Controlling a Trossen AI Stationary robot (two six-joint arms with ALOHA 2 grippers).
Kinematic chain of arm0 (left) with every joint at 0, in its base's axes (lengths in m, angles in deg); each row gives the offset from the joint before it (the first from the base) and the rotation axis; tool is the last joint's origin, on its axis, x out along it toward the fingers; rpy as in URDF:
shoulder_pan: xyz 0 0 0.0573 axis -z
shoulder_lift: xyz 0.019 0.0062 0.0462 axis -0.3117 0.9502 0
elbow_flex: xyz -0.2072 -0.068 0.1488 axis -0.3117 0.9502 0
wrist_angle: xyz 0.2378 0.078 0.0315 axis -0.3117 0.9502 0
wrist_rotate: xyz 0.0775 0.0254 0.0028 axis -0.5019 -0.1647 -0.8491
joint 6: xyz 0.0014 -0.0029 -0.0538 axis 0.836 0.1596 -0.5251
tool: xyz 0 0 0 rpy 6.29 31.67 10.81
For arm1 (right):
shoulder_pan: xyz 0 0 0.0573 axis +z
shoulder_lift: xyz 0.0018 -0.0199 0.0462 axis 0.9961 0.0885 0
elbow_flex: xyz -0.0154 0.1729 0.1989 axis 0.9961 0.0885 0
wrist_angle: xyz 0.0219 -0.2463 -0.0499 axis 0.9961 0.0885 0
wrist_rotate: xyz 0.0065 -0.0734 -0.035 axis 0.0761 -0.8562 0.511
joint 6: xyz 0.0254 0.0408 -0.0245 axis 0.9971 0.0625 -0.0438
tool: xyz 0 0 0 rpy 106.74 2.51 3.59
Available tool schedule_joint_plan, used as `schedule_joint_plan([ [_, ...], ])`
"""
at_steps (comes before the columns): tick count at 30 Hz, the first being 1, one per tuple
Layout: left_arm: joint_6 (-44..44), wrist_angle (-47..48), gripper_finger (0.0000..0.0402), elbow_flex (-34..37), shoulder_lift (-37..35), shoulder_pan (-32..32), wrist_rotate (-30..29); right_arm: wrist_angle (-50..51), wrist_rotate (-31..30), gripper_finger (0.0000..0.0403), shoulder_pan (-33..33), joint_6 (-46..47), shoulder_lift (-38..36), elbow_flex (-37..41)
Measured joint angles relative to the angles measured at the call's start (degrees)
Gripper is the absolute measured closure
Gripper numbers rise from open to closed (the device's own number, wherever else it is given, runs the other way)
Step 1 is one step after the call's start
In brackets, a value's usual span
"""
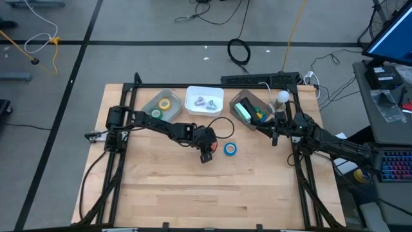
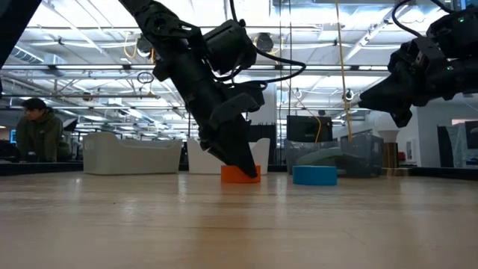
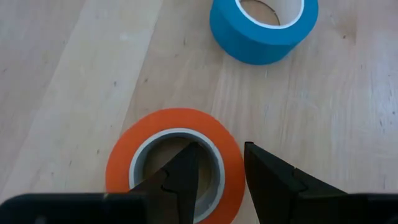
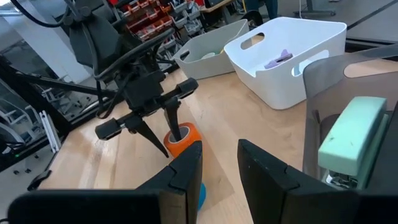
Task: Pick and place Stapler, Stapler remover, tape
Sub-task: Put the orange tape into the gray bin
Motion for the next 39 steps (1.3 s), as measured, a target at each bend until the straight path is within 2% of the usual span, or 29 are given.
schedule_joint_plan([
  [6, -1.7, 0.3, 0.0281, 0.1, -0.1, 0.0, 0.0, 0.1, 0.0, 0.0309, 0.0, 0.0, 0.0, 0.0],
  [13, -3.6, -0.3, 0.0360, -0.6, -0.4, 0.0, 0.4, 0.1, 0.0, 0.0308, 0.0, 0.0, 0.0, 0.0],
  [20, -9.5, 6.0, 0.0363, -7.9, -0.2, -0.5, 4.0, 0.1, 0.0, 0.0307, 0.0, 0.0, 0.0, 0.0],
  [24, -14.5, 15.5, 0.0350, -15.1, -0.2, -1.4, 7.2, 0.1, 0.0, 0.0309, 0.0, 0.0, 0.0, 0.0],
  [32, -18.1, 35.8, 0.0364, -32.2, -0.3, -1.6, 15.6, 0.1, 0.1, 0.0307, 0.0, 0.0, 0.0, 0.0],
  [36, -19.9, 47.7, 0.0363, -40.2, -0.5, -0.8, 14.9, 0.1, 0.1, 0.0309, 0.0, 0.0, 0.0, 0.0],
  [39, -20.4, 57.5, 0.0356, -45.3, -0.4, -0.1, 10.8, 0.1, 0.0, 0.0308, 0.0, 0.0, 0.0, 0.0],
])
